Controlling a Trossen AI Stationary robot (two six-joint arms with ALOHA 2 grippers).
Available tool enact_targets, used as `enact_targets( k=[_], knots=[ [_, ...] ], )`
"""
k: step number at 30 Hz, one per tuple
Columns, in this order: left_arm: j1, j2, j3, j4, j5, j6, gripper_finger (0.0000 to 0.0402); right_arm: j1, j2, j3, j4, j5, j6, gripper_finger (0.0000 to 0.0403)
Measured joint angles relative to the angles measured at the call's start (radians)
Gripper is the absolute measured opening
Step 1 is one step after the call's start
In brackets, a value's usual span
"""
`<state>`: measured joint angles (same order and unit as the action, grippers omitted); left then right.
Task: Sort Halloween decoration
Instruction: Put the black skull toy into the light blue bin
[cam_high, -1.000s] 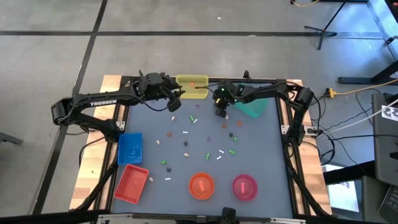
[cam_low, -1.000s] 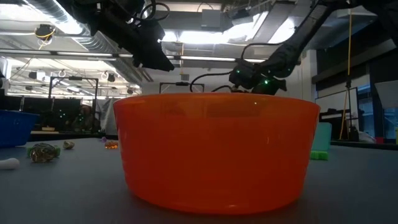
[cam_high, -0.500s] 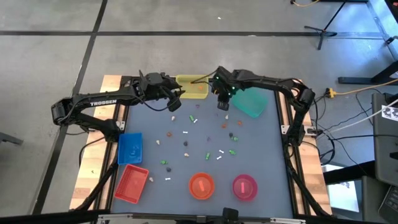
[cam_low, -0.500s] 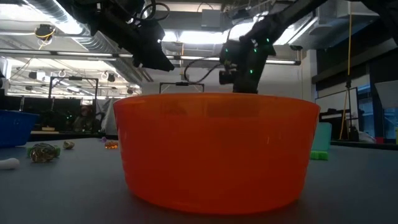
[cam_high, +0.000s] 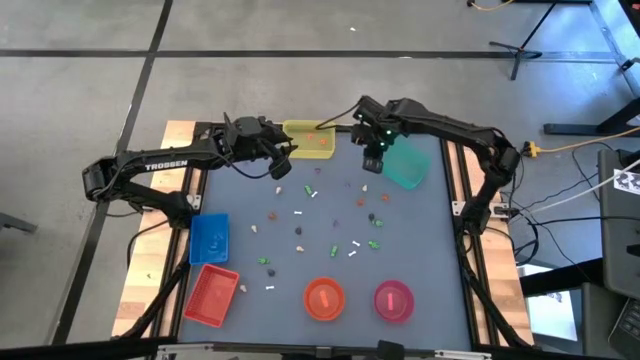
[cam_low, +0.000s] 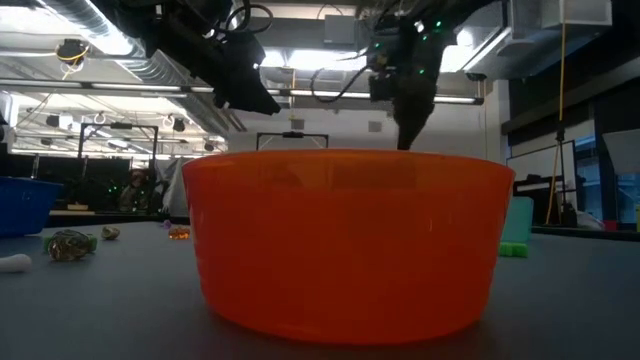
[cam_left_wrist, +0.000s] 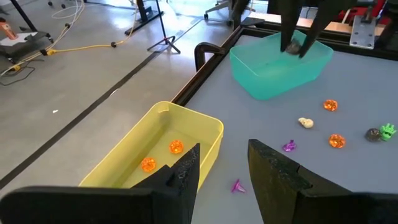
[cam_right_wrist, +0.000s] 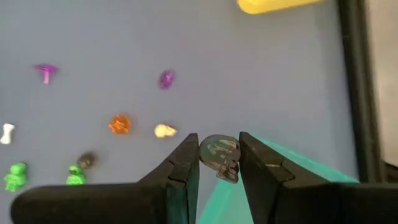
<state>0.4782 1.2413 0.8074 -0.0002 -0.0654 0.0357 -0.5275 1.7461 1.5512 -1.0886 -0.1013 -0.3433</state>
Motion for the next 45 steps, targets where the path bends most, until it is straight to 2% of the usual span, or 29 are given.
enact_targets(
  k=[6,12,20,25,31,36,41,45],
  knots=[
    [0.000,0.000,0.000,0.000,-0.004,-0.001,0.0120,-0.041,-0.084,-0.155,0.005,0.040,0.074,0.0092],
    [0.000,0.000,0.000,0.000,-0.004,0.000,0.0120,-0.088,-0.159,-0.341,0.060,0.143,0.110,0.0092],
    [0.000,0.000,0.000,0.000,-0.004,0.001,0.0120,-0.115,-0.173,-0.387,0.107,0.292,0.112,0.0092],
    [0.000,0.000,0.000,0.000,-0.010,0.001,0.0120,-0.115,-0.172,-0.387,0.107,0.273,0.111,0.0092],
    [0.000,0.000,0.000,0.000,-0.082,0.000,0.0120,-0.114,-0.171,-0.387,0.107,0.190,0.111,0.0095],
    [0.000,0.000,0.000,0.000,-0.082,-0.004,0.0120,-0.114,-0.171,-0.387,0.107,0.143,0.112,0.0136],
    [0.000,0.000,0.000,0.000,-0.082,-0.004,0.0120,-0.114,-0.171,-0.387,0.108,0.144,0.111,0.0194],
    [0.000,0.000,0.000,0.007,-0.082,0.000,0.0120,-0.114,-0.171,-0.387,0.108,0.143,0.112,0.0224]
  ],
)
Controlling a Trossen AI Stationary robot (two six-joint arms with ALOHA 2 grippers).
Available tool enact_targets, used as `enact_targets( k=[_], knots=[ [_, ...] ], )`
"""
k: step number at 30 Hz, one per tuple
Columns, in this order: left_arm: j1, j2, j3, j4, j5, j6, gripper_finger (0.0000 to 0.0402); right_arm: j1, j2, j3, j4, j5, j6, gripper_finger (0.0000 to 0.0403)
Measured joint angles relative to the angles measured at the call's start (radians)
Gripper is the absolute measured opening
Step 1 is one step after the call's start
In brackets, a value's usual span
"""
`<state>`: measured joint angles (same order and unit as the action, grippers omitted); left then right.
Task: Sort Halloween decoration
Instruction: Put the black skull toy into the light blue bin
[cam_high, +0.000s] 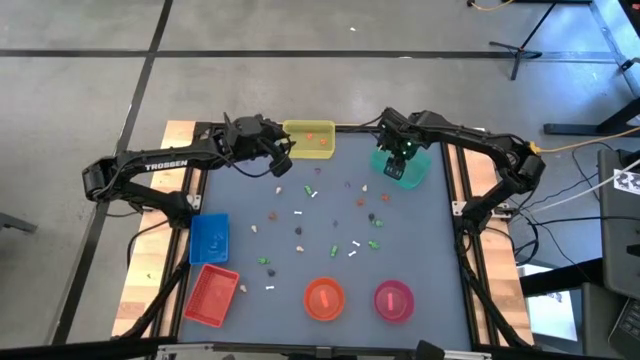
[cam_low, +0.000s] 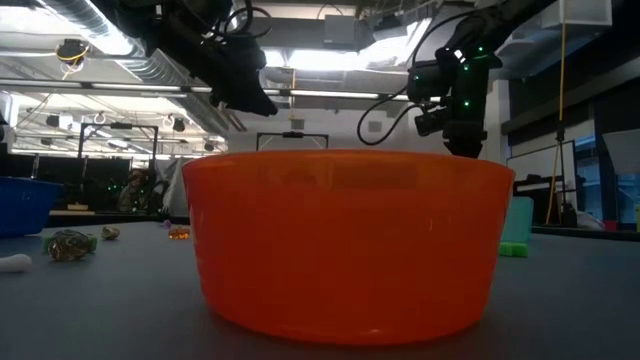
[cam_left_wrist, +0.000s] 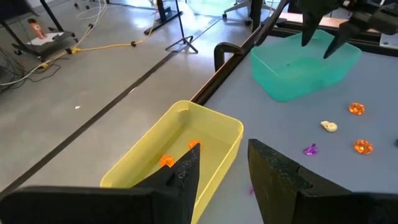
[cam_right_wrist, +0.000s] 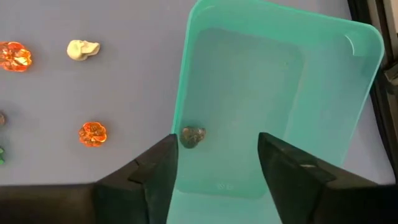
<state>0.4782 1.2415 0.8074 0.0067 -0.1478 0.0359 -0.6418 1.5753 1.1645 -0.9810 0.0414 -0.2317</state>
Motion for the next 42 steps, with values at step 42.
enact_targets(
  k=[42],
  knots=[
    [0.347,0.230,0.000,-0.175,0.282,-0.114,0.0120,0.000,0.000,0.000,0.001,-0.001,0.000,0.0246]
  ],
)
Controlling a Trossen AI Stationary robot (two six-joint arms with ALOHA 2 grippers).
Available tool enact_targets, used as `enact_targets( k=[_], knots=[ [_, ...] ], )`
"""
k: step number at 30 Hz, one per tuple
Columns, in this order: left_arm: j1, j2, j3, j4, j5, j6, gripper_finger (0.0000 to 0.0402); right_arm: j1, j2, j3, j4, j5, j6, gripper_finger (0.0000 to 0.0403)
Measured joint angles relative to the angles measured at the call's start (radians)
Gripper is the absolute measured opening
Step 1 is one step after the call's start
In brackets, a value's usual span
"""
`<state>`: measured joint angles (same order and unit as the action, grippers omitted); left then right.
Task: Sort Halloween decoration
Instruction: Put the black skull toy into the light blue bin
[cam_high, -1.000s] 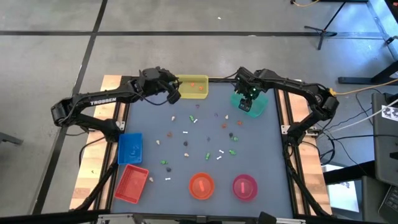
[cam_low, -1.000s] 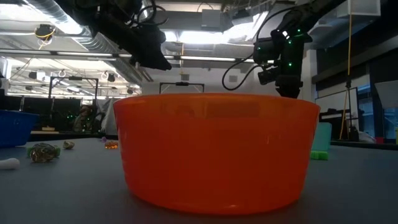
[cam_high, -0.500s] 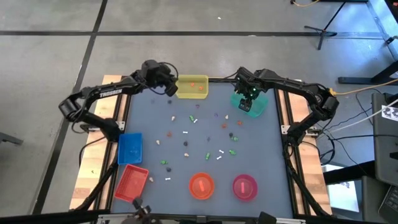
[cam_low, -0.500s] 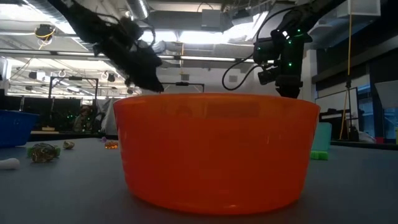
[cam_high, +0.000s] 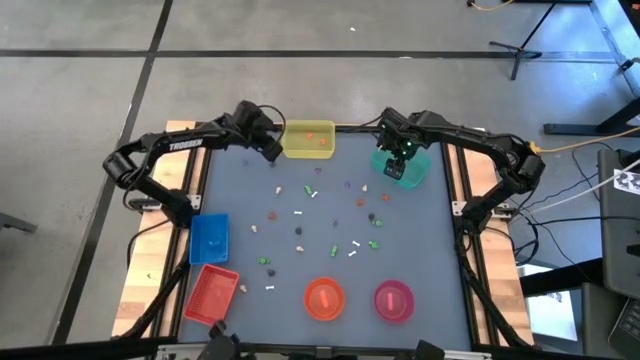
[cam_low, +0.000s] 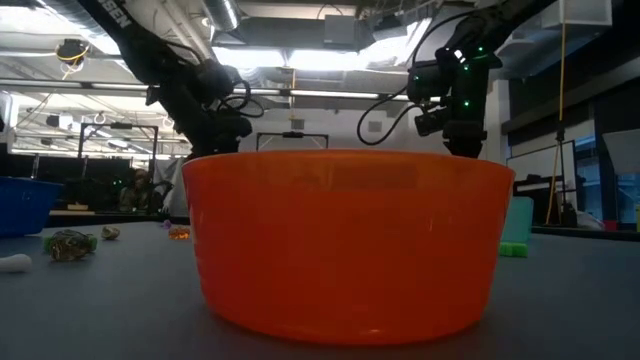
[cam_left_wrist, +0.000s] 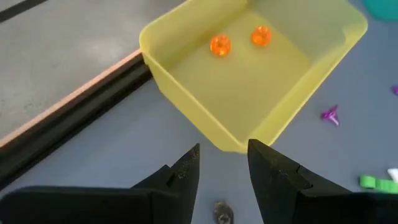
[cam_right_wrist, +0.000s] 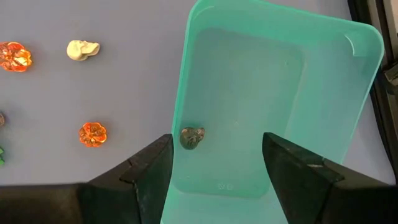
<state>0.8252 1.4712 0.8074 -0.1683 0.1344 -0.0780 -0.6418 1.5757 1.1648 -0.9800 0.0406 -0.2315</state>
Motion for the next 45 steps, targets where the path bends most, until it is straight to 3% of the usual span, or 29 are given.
enact_targets(
  k=[19,36,45],
  knots=[
    [-0.093,0.030,0.000,-0.087,-0.129,-0.129,0.0120,0.000,0.000,0.000,0.020,0.000,0.000,0.0246],
    [-0.096,0.174,0.000,-0.086,-0.116,-0.131,0.0120,0.000,0.000,0.000,0.020,0.000,0.000,0.0246],
    [-0.096,0.180,0.000,-0.107,-0.115,-0.157,0.0120,0.000,0.000,0.000,0.020,0.000,0.000,0.0246]
  ],
)
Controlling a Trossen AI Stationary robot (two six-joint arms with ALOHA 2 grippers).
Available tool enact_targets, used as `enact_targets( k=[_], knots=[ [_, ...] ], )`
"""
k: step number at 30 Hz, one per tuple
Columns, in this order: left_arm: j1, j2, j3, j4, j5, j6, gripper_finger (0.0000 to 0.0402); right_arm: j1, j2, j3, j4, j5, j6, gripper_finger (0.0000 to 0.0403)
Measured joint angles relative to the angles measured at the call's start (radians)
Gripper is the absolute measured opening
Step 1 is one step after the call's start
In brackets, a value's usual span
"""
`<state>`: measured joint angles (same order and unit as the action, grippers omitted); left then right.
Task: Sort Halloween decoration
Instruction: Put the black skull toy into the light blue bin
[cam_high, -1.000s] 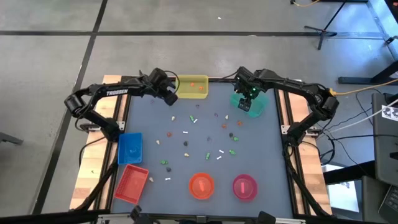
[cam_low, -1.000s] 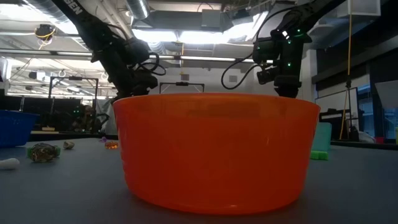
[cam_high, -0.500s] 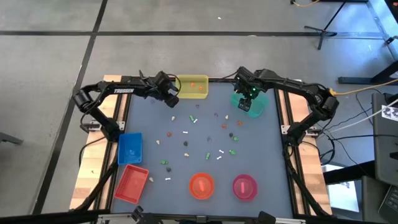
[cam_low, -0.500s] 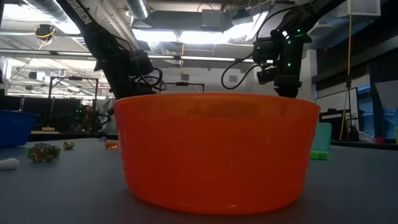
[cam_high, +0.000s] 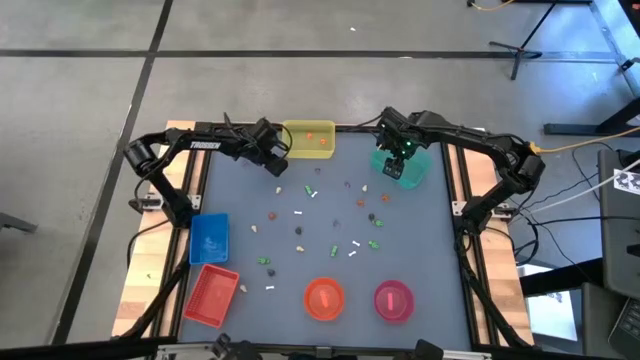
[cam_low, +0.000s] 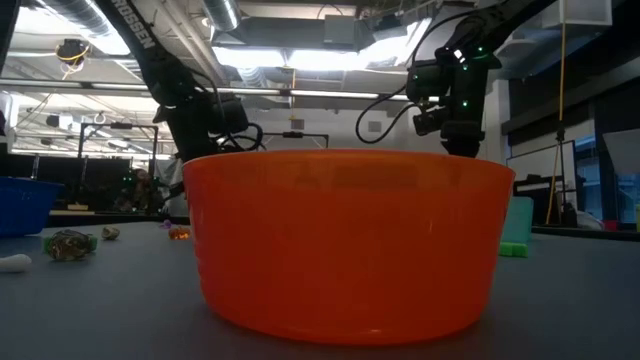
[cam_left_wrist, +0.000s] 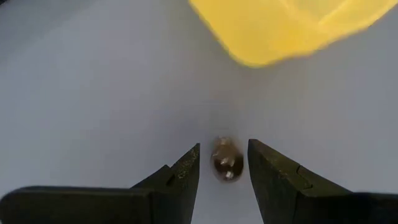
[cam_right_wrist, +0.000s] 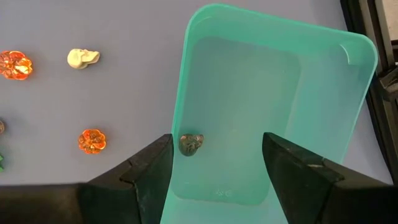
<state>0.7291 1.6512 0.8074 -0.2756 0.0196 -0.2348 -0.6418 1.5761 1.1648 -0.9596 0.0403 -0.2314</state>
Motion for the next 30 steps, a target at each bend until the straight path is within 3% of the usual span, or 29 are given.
enact_targets(
  k=[18,30],
  knots=[
    [-0.006,0.000,0.000,-0.005,-0.010,0.001,0.0118,0.000,0.000,0.000,0.000,0.000,0.000,0.0246],
    [-0.006,0.000,0.000,-0.005,-0.010,0.001,0.0059,0.000,0.000,0.000,0.000,0.000,0.000,0.0246]
  ],
)
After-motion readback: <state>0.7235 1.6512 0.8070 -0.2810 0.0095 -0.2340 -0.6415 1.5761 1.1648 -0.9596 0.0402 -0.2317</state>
